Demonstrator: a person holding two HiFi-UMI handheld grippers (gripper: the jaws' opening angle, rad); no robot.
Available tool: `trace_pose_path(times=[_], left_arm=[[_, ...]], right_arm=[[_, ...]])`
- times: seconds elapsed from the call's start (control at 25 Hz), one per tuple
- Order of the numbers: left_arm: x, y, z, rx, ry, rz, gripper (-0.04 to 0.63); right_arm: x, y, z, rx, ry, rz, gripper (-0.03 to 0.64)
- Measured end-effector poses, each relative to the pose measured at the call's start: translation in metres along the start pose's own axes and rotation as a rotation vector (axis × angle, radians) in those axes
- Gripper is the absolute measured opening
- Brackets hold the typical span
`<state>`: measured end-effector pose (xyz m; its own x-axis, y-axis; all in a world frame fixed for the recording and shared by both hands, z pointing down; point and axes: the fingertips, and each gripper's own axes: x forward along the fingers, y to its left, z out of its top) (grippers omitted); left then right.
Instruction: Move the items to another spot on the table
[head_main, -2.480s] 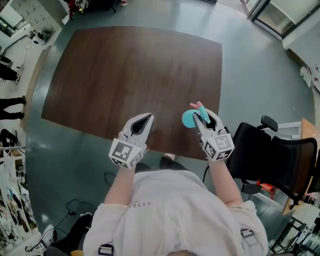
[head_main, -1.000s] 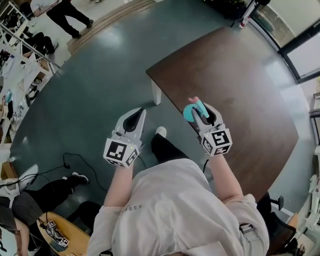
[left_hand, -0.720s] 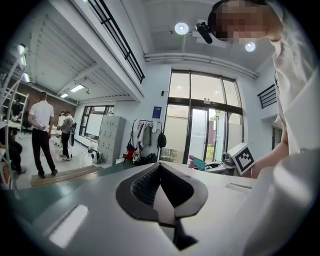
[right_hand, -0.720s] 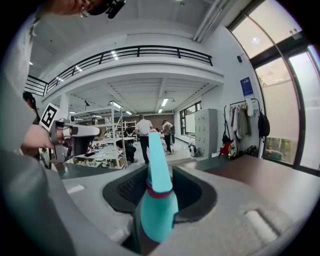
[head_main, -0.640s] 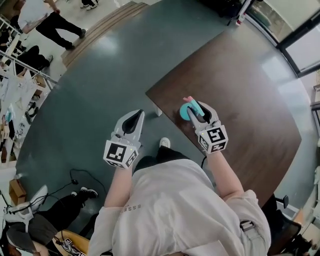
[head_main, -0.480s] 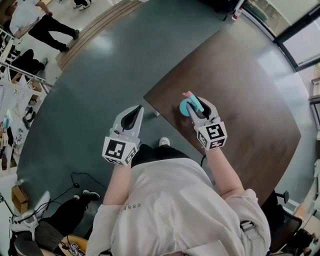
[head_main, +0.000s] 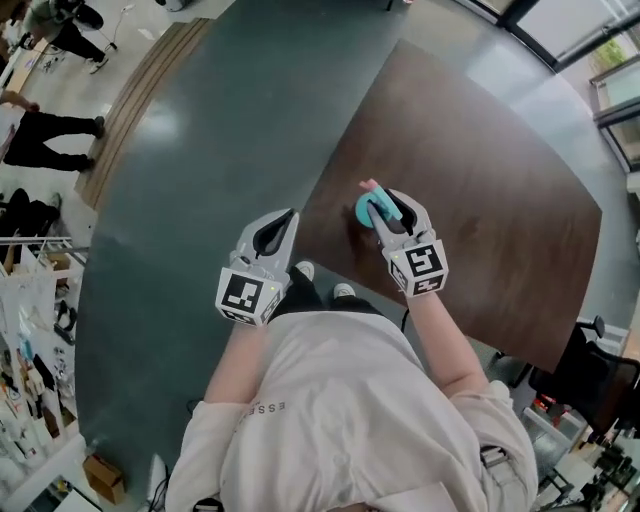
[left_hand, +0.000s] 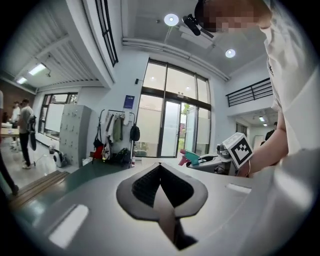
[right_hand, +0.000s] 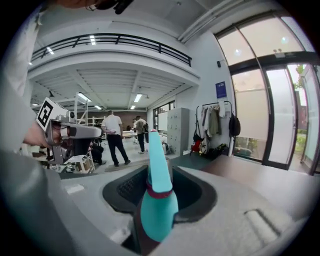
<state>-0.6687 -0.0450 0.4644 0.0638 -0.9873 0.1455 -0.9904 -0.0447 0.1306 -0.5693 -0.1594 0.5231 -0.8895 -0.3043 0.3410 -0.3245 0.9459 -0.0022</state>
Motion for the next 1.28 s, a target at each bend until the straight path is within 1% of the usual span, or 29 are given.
trace_pose_path(times=[0.08,0.2,0.32,0.48,0.6,0.72,0.88,0.92,0.96,1.0,1.08,1.28], left_arm=[[0.014,0.012,0.002,0.005,0.011,-0.064,0.017],[0.032,0.026,0.005,0.018,0.021,-0.134,0.017],[0.047,0.037,0.0,0.009,0.026,-0.182,0.017],[0.06,0.043,-0.012,-0.016,0.038,-0.238,0.017],[0.067,0.046,-0.018,-0.032,0.046,-0.261,0.017],[0.073,0.037,-0.024,-0.031,0.053,-0.28,0.017],[0.075,0.036,-0.02,-0.03,0.054,-0.295,0.017],[0.076,0.035,-0.019,-0.03,0.054,-0.298,0.017],[0.077,0.033,-0.018,-0.029,0.054,-0.301,0.017],[0.077,0.029,-0.017,-0.027,0.054,-0.303,0.017],[0.078,0.023,-0.01,-0.021,0.053,-0.312,0.017],[0.066,0.02,0.015,-0.02,0.038,-0.355,0.017]], right_arm=[[0.01,-0.006,0.0,0.027,0.0,-0.057,0.141],[0.019,-0.011,-0.002,0.048,0.006,-0.117,0.141],[0.027,-0.012,-0.009,0.046,0.02,-0.16,0.141],[0.035,-0.013,-0.018,0.05,0.031,-0.197,0.141],[0.038,-0.015,-0.018,0.059,0.011,-0.213,0.141],[0.032,-0.021,-0.023,0.09,0.001,-0.227,0.141],[0.032,-0.02,-0.021,0.114,-0.003,-0.212,0.145],[0.032,-0.02,-0.02,0.119,-0.006,-0.21,0.163],[0.03,-0.021,-0.02,0.126,-0.011,-0.21,0.207],[0.026,-0.022,-0.018,0.133,-0.02,-0.211,0.231],[0.018,-0.022,-0.01,0.14,-0.047,-0.216,0.244],[0.0,-0.014,0.025,0.127,-0.106,-0.263,0.247]])
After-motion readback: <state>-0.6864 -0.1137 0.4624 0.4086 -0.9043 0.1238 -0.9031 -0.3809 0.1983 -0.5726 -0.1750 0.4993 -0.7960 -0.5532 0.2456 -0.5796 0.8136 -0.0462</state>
